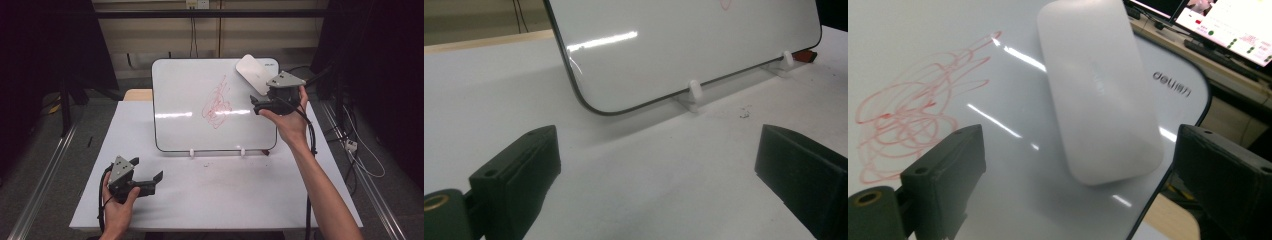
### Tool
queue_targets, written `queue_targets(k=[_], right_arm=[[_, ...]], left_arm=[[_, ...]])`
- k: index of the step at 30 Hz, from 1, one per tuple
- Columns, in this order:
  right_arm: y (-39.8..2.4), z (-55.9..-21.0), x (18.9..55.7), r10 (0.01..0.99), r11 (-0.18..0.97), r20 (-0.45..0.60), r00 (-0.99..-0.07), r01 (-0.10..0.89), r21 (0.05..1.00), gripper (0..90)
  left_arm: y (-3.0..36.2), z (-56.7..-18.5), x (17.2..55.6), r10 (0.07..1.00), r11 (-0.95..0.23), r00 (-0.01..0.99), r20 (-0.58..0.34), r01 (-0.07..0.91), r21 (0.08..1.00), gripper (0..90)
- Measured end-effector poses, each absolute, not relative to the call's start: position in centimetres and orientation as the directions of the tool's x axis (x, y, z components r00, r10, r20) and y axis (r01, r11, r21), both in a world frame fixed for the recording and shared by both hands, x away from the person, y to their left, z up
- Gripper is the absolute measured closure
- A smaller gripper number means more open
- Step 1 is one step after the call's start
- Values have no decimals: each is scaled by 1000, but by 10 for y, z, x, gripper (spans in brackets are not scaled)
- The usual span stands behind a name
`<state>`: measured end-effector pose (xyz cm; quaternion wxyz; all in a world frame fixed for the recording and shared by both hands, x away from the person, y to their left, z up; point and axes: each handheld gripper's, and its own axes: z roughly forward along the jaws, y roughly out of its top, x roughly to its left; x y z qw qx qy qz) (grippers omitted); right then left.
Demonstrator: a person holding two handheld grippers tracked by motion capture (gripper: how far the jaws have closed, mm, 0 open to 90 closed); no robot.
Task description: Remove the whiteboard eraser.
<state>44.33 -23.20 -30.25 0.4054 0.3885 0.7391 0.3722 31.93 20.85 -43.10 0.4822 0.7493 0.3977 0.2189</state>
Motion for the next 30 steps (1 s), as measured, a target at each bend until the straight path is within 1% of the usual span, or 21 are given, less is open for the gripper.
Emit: queue_targets(k=[2, 4, 6, 8, 13, 15, 18, 30], right_arm=[[-231, -298, 451, 871, 434, -324, -370, 269, 860, 86], [-230, -294, 459, 857, 469, -361, -366, 268, 842, 132], [-229, -292, 467, 853, 476, -363, -375, 273, 836, 137], [-227, -291, 473, 843, 502, -394, -366, 270, 822, 161], [-221, -285, 485, 825, 530, -412, -387, 273, 803, 189], [-216, -283, 489, 805, 566, -450, -387, 271, 778, 191], [-211, -282, 495, 792, 589, -473, -387, 275, 760, 195], [-209, -292, 504, 779, 614, -499, -381, 300, 730, 269]], left_arm=[[208, -432, 319, 806, -217, 589, -62, 391, 894, 44], [208, -433, 319, 805, -223, 590, -58, 393, 892, 44], [209, -434, 318, 804, -227, 592, -56, 393, 891, 43], [209, -434, 317, 803, -234, 595, -48, 388, 891, 44], [208, -434, 316, 792, -237, 608, -51, 383, 893, 45], [208, -434, 316, 791, -236, 610, -53, 384, 892, 44], [209, -433, 316, 794, -234, 606, -51, 381, 894, 44], [209, -434, 317, 788, -236, 613, -58, 388, 891, 44]])
